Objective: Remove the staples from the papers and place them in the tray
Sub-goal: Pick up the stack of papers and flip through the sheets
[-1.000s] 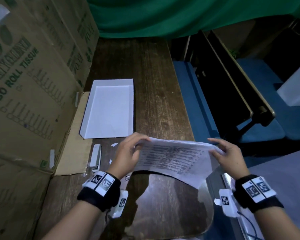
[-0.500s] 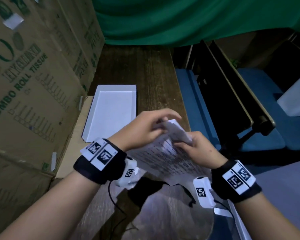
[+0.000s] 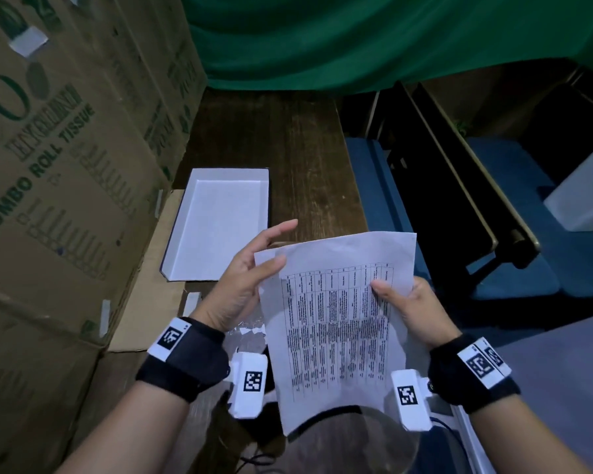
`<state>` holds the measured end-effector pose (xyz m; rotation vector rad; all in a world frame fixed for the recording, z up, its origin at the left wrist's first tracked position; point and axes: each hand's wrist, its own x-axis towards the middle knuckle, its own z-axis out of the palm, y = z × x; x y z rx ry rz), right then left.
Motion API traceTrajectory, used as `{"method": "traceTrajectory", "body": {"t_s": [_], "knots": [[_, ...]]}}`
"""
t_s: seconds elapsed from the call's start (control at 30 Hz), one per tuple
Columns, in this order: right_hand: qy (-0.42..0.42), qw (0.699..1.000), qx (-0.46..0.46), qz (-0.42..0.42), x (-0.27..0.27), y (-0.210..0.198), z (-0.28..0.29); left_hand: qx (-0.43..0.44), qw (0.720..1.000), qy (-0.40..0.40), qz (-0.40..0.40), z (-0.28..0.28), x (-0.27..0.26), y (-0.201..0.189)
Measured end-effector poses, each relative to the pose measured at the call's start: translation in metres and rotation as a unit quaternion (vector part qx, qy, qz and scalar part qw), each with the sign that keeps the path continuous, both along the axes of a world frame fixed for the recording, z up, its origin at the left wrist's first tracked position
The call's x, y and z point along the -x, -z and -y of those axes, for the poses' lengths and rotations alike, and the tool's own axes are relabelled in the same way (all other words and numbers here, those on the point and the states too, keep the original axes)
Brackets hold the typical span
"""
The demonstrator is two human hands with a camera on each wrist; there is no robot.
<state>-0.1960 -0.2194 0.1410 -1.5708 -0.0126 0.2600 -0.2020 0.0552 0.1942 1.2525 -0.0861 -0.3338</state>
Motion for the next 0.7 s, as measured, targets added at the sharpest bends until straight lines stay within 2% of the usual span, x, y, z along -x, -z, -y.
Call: {"method": "traceTrajectory", "body": {"t_s": [0.17, 0.3, 0.43, 0.53, 0.6, 0.7], "knots": [[0.024, 1.000, -0.015, -0.006, 0.005, 0.004, -0.001, 0.016, 0.998, -0.022, 0.053, 0.014, 0.001, 0.003], [0.068, 0.997, -0.036, -0.005, 0.009, 0.011, -0.003, -0.137, 0.978, -0.063, 0.144, 0.027, 0.004, 0.012], [0.104, 0.994, -0.018, 0.007, 0.014, 0.018, -0.004, -0.197, 0.960, -0.096, 0.173, 0.041, 0.005, 0.017], [0.134, 0.990, -0.004, 0.040, 0.020, 0.018, -0.004, -0.215, 0.944, -0.115, 0.225, 0.054, 0.010, 0.015], [0.153, 0.984, 0.015, 0.089, 0.025, 0.016, -0.003, -0.216, 0.934, -0.122, 0.257, 0.061, 0.016, 0.013], [0.149, 0.977, 0.042, 0.145, 0.034, 0.013, -0.005, -0.216, 0.927, -0.123, 0.281, 0.065, 0.022, 0.022]]}}
